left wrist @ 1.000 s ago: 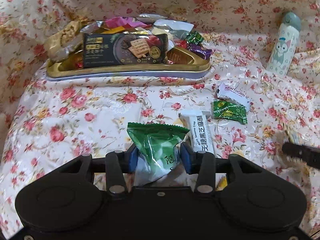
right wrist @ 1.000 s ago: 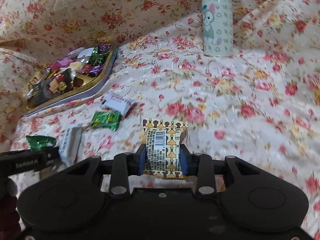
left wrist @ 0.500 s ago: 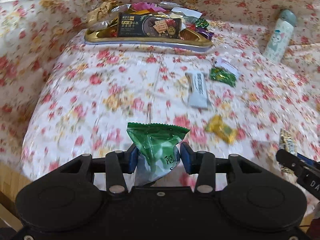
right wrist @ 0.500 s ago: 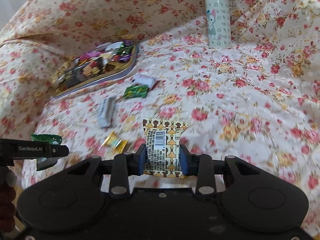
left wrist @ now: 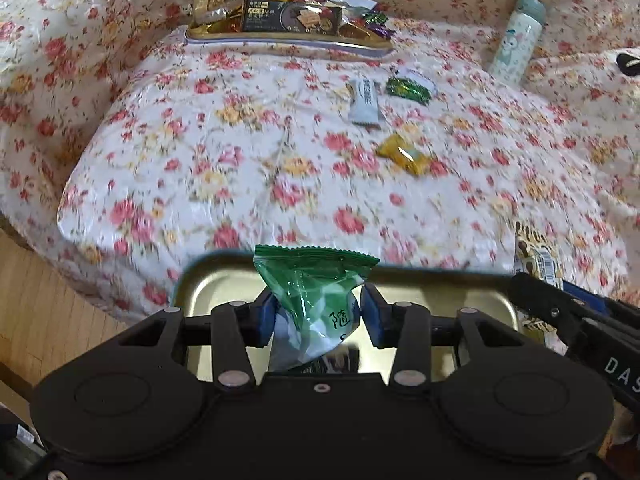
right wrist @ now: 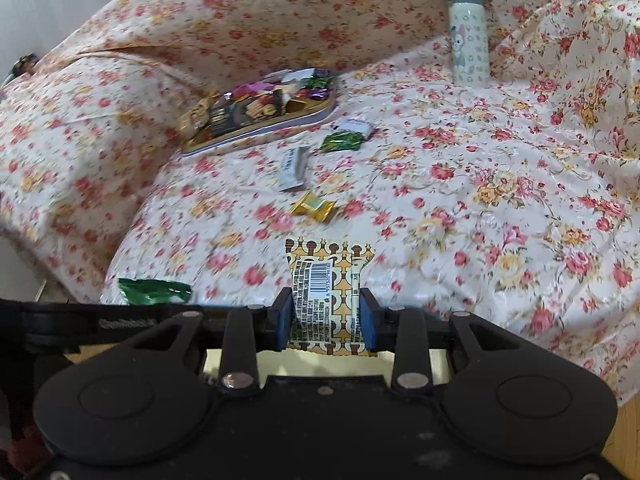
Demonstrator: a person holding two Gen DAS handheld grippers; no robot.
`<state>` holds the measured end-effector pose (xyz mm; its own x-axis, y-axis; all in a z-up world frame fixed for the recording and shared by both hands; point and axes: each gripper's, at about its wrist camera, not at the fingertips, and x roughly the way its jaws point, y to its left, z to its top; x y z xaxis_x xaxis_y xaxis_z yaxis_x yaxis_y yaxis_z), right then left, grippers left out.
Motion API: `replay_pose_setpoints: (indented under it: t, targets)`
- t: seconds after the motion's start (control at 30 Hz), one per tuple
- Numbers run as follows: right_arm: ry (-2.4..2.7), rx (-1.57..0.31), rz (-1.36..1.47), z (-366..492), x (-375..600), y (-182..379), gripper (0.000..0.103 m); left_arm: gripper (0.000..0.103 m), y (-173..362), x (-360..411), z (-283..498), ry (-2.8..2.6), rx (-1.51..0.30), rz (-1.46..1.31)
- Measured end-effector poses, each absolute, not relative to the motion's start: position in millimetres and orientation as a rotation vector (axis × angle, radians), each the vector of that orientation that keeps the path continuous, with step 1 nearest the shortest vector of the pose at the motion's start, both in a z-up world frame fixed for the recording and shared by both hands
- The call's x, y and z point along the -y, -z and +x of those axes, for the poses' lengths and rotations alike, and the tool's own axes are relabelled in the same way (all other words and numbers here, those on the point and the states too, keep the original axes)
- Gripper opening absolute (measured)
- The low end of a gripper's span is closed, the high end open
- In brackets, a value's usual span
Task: Organize snacks
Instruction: 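Carry the green-white bag and leopard-print pack over the near gold tray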
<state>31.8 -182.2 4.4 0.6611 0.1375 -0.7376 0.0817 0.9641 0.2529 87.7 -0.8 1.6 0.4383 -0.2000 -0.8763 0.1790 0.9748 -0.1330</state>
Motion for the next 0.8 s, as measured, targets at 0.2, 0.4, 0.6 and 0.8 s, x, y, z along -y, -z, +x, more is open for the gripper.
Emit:
replay_pose_setpoints:
  t: [0.2,0.4,0.6,0.8]
  targets:
    - [-0.054,-0.827,0.259,6,175,-9,0.036,0.051,-3,10,62,0.243,-1.073,-0.001]
    - [-0.075,-0.797,0.279,-12,177,-11,0.036,0.051,-4,18,40,0.228,-1.066,0.022]
    - [-0.081,-0.777,0.317,-24,185,-13,0.036,0.051,-2,26,24,0.227,-1.067,0.047]
    - [-0.063,-0.798,0.329,-28,186,-7,0.036,0.051,4,24,19,0.238,-1.083,0.04]
